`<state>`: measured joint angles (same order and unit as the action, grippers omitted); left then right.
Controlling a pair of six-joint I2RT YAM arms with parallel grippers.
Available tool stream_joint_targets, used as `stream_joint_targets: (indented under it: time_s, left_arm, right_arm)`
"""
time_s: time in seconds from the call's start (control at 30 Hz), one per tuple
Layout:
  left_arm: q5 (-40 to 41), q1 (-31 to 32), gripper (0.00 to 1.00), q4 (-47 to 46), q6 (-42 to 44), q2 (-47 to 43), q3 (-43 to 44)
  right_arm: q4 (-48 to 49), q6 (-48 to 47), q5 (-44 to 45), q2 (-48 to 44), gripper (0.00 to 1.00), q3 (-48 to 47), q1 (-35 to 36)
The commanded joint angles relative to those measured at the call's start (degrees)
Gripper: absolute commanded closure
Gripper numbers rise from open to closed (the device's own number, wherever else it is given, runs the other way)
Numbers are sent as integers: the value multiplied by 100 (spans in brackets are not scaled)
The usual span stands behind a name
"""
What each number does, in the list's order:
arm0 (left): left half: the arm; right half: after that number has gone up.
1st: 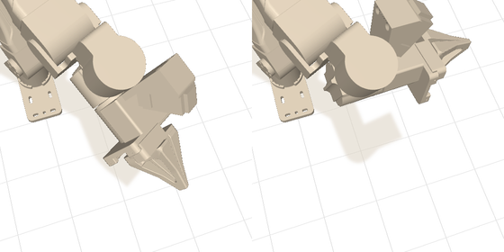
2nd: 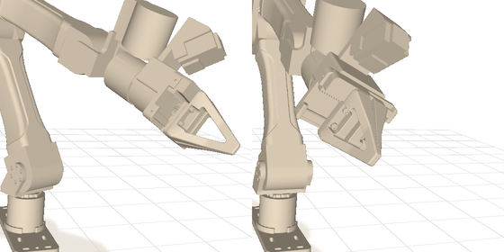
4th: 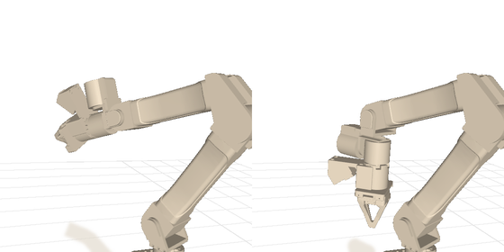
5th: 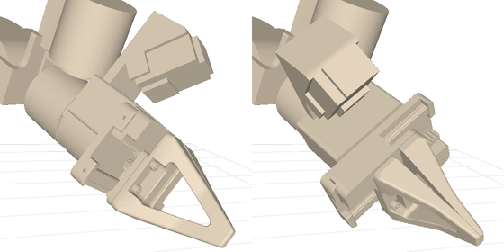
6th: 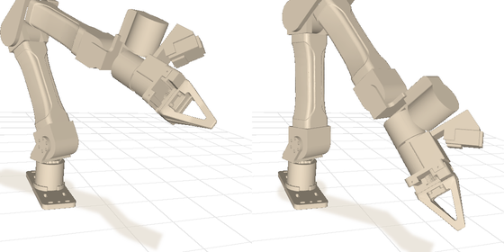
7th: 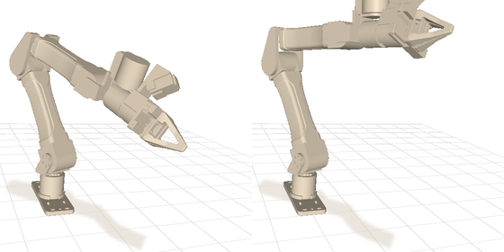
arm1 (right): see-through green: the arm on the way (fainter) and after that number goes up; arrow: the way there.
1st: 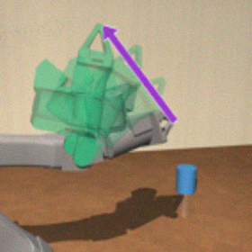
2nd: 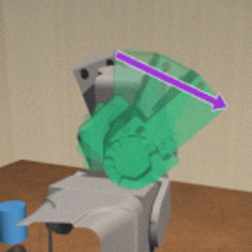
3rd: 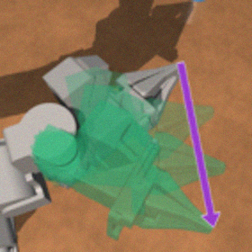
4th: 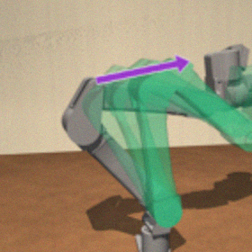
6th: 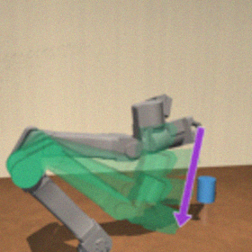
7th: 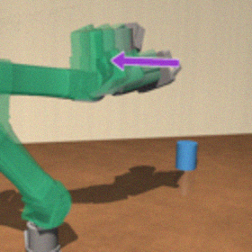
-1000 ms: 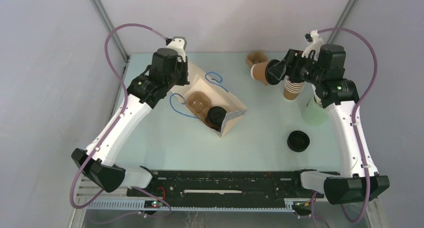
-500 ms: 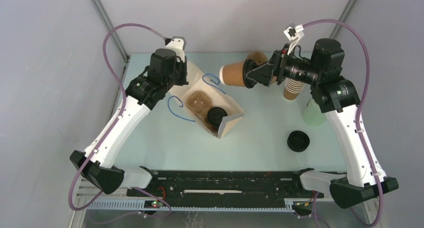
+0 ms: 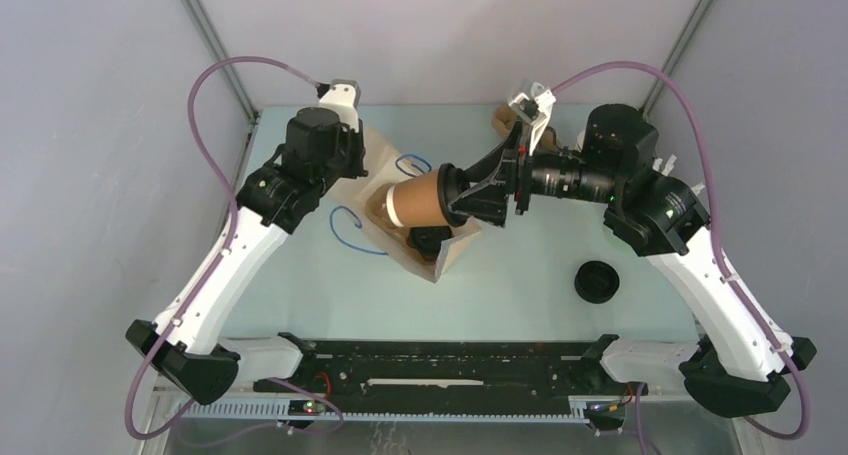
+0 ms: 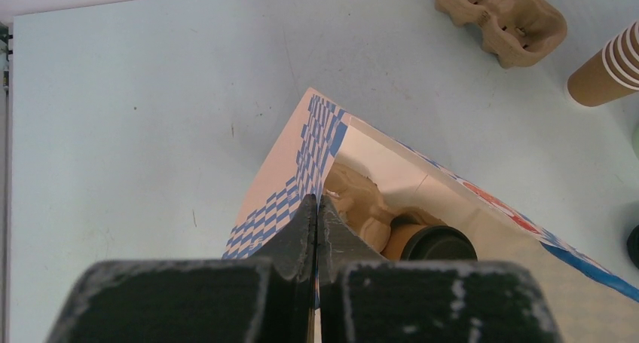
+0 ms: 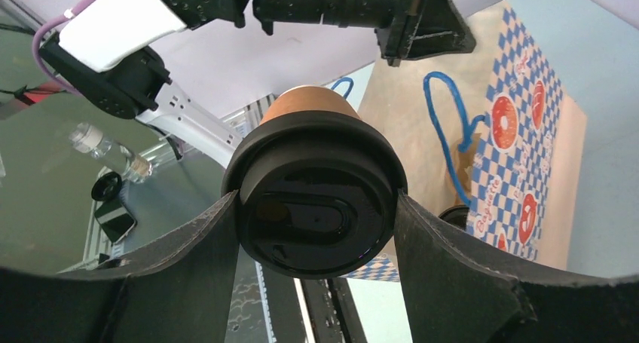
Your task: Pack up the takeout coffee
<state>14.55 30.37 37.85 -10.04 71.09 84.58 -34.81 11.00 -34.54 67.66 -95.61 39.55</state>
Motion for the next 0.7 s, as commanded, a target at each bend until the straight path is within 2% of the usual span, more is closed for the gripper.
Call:
stream_joint_targets:
  time_s: [0.0,0.23,0.43,0.67]
  left_arm:
    - [57,39,100,-78,37,-298,-113]
    - [26,39,100,-182,31,-427,-166]
    - [-39,39,100,-4,-96,-474,-151]
    - [-48,46,100,202,-247,-388,4]
  right_arm:
    - [-264,-418,832,-13,78,-294,635]
    - [-750,-795,2672,562,82,-724,1607]
    - [-952,-1243,3335,1124,83,-995,1902]
    - [-1466,-1648,4681,1814,83,-1560,2587]
